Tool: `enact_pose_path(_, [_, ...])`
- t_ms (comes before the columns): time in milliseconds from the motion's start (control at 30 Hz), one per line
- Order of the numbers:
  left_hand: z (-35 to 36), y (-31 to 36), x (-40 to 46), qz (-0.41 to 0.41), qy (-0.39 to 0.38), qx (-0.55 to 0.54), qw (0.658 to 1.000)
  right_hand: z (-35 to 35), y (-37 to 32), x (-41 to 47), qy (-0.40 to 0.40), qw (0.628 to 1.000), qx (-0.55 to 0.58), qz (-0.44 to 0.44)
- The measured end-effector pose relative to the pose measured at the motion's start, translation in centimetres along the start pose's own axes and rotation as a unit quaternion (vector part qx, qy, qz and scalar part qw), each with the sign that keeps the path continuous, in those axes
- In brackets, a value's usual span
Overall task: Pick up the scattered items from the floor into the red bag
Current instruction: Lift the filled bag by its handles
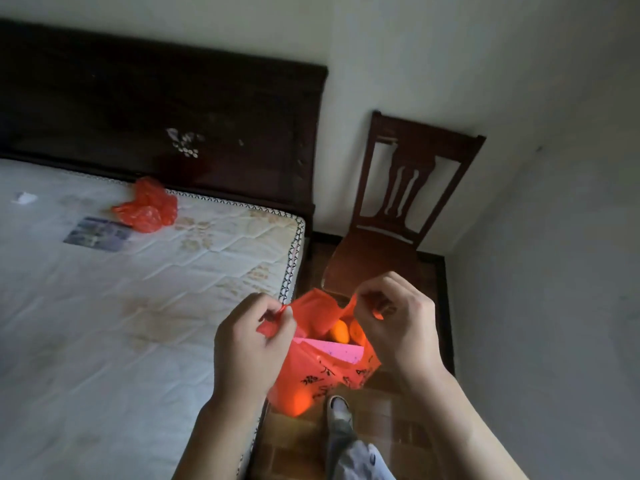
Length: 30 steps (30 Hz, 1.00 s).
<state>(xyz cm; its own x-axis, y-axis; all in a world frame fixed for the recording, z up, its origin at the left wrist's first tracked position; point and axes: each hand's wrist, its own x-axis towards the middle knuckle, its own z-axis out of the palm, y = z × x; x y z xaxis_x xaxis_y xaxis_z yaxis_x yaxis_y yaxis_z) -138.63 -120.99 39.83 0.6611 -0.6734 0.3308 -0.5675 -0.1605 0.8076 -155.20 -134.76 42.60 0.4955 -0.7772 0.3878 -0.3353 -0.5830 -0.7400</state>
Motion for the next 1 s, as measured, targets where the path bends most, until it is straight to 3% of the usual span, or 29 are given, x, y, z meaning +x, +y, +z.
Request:
enact_pose_path(200, [-4.8, 2.9, 2.0, 0.013, 0.052, 0.021, 0.998, 0.1, -4.7, 3.1, -0.031, 0.998, 0.018, -0.055])
enact_pose_path(533, [-8.5, 5.2, 5.8, -0.046, 0.167, 0.075, 0.982, 2.0, -8.3, 11.5, -0.124, 0.981, 0.066, -0.132])
enact_pose_path(1000, [-11.9, 8.3, 1.8, -0.150, 0.326, 0.141, 0.923, 8.4, -11.5, 16.0, -0.215, 0.922, 0.202, -0.251])
